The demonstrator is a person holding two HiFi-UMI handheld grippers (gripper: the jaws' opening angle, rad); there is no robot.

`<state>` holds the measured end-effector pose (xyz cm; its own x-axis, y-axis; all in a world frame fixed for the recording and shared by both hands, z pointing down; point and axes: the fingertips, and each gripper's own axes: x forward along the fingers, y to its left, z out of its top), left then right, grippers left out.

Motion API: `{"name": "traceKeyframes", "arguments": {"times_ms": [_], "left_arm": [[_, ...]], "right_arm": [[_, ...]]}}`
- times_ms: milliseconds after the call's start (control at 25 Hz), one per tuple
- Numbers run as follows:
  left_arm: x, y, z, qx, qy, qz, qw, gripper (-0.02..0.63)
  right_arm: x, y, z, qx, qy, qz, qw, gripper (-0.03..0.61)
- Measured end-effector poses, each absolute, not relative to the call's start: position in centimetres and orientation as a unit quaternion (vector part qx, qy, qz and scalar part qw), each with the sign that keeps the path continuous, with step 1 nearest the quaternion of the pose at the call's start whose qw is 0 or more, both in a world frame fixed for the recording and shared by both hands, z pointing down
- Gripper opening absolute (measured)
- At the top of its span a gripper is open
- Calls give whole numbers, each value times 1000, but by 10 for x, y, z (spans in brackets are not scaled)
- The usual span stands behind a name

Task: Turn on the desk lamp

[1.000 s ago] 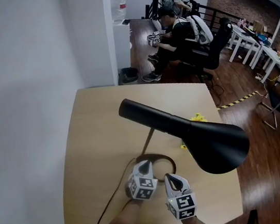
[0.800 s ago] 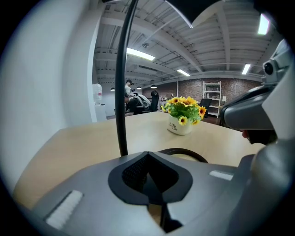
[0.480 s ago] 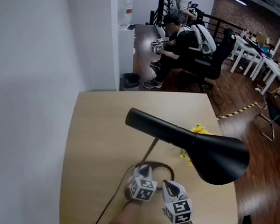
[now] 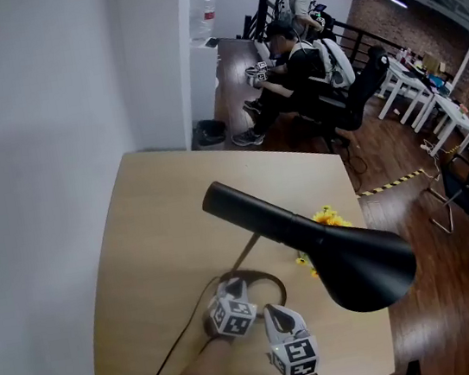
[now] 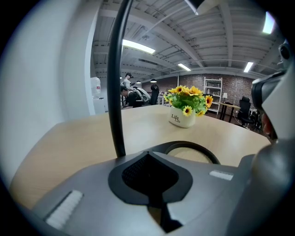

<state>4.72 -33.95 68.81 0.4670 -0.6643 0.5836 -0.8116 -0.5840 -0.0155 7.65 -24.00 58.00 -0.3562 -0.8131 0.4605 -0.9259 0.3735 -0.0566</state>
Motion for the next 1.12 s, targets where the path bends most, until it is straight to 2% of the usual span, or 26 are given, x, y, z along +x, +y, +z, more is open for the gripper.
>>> {"name": "traceKeyframes", "arguments": {"times_ms": [160,1120], "left_arm": [[49,-339,691,844,-442,263,150,-6],[48,-337,686,846,-442,268,133,-6]], "right_arm": [[73,-235,582,532,-812,160,179,-2],[78,-226,581,535,-808,155,190,-2]]}}
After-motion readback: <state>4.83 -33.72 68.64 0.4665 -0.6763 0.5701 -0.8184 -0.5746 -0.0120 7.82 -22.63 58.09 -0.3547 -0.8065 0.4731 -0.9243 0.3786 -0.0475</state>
